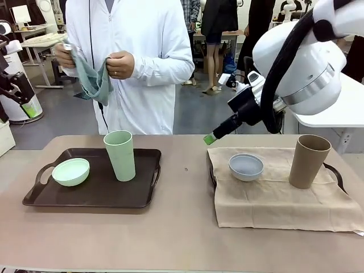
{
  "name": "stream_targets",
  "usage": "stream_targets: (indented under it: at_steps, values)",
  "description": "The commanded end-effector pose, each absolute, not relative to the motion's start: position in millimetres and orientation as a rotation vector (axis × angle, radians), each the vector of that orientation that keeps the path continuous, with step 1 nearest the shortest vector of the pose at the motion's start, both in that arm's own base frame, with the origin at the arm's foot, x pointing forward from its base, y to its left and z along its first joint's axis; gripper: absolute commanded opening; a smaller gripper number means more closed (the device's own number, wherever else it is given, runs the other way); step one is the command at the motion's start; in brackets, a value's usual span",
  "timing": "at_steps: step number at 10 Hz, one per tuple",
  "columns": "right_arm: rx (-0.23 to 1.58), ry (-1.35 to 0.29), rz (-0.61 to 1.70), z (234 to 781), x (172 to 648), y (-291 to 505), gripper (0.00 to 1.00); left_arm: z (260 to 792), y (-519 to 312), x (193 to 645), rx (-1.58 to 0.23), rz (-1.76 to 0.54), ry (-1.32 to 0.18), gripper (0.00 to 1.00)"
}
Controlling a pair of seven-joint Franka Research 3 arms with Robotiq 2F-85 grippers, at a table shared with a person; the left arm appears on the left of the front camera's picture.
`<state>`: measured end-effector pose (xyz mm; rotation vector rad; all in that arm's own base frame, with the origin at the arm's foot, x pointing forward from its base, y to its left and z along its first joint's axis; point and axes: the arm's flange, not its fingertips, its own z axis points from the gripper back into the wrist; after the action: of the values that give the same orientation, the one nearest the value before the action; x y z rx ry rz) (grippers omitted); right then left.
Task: Set up a tray with a mat and arrange the tableware.
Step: Pick up the Picnic Bowl and Reusable plastic cup from the Handle tray in front of the human's position and hold them in the air.
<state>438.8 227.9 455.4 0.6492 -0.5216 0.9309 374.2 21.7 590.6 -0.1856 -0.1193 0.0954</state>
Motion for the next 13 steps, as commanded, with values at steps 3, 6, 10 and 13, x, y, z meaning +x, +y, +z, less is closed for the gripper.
stream_targets:
  at_steps: [3,6,10,13]
  values:
    - [0.634,-0.57,1.158,449,448,252,1.0,568,18,393,-0.117,0.125,-0.071,0.7]
    - [0.628,-0.565,1.639,436,483,345,1.0,530,25,431,-0.032,0.014,-0.165,0.7]
    - [0.662,-0.571,1.707,425,479,385,1.0,524,21,437,-0.049,0.025,-0.147,0.7]
    - [0.79,-0.579,1.613,408,509,404,1.0,497,19,457,-0.054,0.031,-0.166,0.7]
